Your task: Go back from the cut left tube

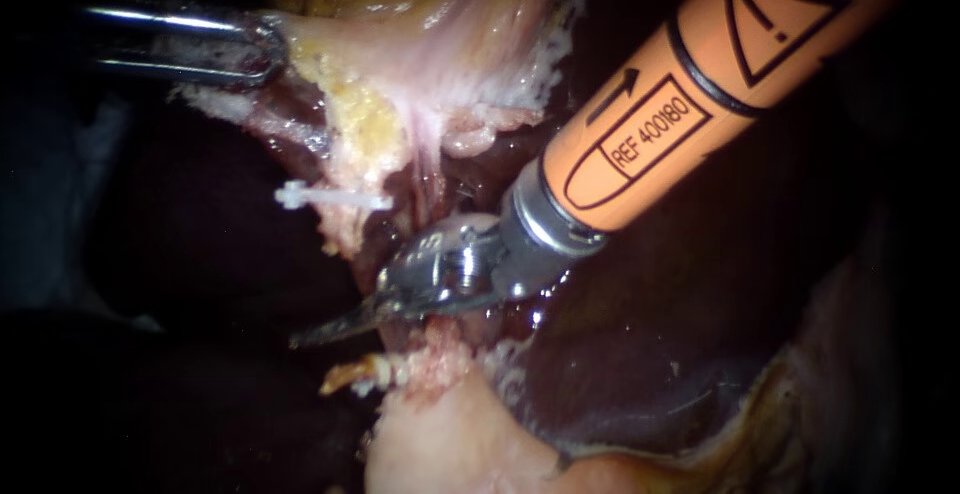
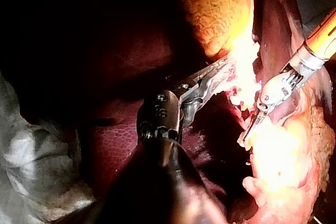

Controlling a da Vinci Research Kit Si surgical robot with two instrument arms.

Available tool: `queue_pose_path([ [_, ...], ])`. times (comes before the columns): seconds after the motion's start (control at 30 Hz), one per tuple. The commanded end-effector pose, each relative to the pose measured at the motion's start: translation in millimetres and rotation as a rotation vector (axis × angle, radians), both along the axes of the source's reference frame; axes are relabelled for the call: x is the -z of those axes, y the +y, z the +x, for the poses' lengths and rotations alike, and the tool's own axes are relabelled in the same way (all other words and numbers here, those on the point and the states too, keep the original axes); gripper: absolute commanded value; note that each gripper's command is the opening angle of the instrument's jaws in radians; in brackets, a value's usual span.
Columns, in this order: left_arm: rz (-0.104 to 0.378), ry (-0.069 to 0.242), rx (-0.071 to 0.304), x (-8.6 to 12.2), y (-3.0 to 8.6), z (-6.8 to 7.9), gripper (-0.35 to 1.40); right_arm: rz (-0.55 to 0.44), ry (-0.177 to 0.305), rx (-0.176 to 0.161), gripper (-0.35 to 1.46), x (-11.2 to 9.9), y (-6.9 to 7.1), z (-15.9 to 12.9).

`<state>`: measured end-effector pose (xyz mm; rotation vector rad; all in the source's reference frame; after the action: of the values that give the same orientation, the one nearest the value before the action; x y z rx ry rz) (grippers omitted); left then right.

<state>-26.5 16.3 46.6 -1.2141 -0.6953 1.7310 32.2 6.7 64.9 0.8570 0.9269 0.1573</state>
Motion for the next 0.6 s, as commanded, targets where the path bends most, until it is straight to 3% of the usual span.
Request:
queue_pose_path([
  [0.03,0.000,-0.001,-0.001,0.0,0.0,0.0,-0.35,-0.001,0.000,0.000,-0.35,-0.1,-0.1,0.0],
  [0.1,0.000,-0.001,-0.001,0.0,0.0,0.0,-0.35,0.000,0.007,-0.003,-0.35,-0.3,-0.4,0.0],
  [0.17,0.000,-0.001,-0.001,0.0,0.0,0.0,-0.35,0.011,0.045,-0.026,0.29,-0.5,-0.7,0.1],
  [0.27,0.000,-0.001,-0.001,0.0,0.0,0.0,-0.35,0.030,0.077,-0.069,1.04,-0.9,-1.3,0.4],
  [0.37,0.000,-0.001,-0.001,0.0,0.0,0.0,-0.35,0.060,0.082,-0.104,1.28,-1.1,-1.8,0.6],
  [0.6,0.000,-0.001,-0.001,0.0,0.0,0.0,-0.35,0.049,0.077,-0.151,1.39,-1.0,-1.7,0.6],
])
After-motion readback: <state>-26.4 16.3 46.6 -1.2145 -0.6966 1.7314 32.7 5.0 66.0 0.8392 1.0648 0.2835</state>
